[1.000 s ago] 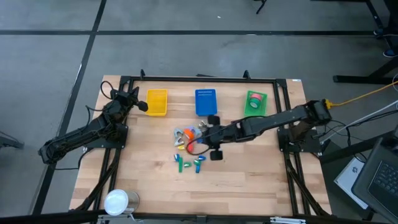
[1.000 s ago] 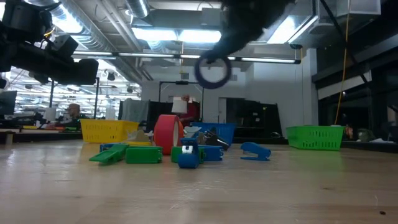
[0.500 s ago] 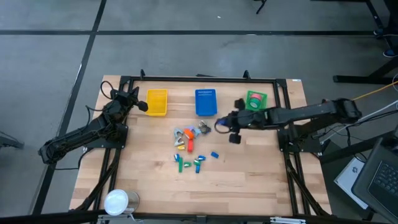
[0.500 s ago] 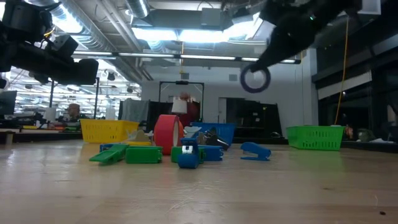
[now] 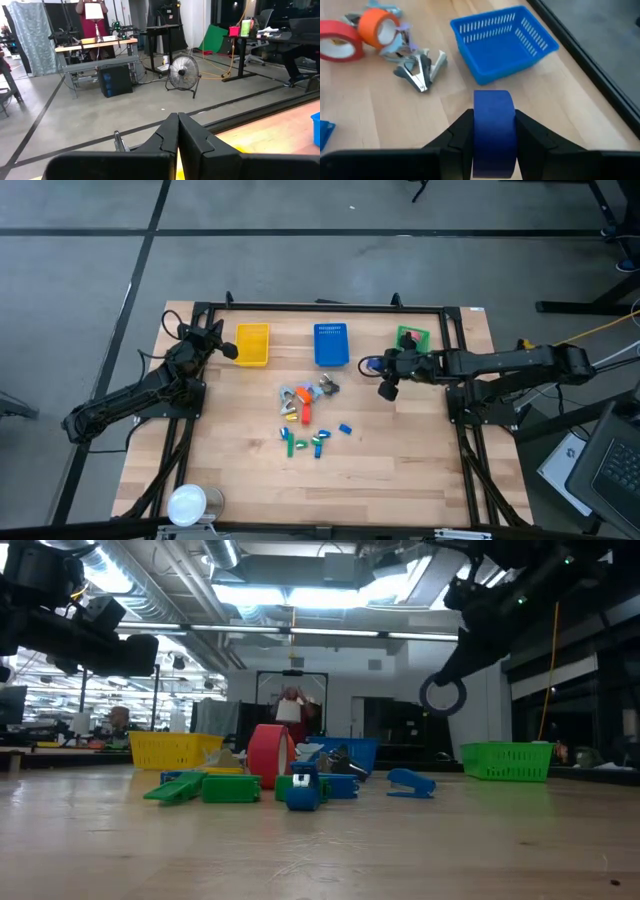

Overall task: Pick and place Stapler, Stapler remover, tape
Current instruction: Put the blue tape into the green basket

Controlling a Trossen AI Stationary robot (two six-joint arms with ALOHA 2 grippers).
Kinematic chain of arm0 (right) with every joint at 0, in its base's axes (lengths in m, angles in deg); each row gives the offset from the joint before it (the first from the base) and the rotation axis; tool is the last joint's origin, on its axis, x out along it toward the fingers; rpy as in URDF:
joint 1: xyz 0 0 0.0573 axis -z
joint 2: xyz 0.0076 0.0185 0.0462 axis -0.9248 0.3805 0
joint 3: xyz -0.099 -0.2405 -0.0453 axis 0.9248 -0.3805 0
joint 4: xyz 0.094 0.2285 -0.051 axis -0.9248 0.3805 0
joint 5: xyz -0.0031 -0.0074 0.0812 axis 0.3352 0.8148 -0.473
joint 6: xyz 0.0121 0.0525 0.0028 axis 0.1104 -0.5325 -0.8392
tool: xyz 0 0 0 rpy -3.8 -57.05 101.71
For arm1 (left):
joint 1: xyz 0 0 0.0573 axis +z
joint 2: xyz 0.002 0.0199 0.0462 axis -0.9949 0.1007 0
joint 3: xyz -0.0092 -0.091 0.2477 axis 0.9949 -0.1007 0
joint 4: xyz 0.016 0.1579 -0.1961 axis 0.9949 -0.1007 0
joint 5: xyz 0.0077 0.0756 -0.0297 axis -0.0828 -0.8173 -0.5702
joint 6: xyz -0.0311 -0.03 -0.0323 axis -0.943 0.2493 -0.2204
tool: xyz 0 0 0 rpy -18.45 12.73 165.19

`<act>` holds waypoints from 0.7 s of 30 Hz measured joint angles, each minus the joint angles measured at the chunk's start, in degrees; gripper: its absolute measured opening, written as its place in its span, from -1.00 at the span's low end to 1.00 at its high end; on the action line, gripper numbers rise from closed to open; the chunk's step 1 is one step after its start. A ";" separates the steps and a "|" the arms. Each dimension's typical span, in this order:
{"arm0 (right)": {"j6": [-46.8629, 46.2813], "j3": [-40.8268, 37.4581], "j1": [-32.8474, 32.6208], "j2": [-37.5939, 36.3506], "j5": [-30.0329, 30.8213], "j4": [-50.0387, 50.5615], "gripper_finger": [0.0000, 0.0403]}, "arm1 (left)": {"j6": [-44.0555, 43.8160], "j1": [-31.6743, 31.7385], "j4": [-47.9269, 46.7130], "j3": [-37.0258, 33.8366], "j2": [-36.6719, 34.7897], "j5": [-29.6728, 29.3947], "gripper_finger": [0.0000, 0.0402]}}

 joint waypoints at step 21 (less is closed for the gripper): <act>2.34 -0.04 10.62 -7.09 5.12 9.32 -0.47 | -0.02 -0.02 0.00 0.00 0.00 0.02 -0.99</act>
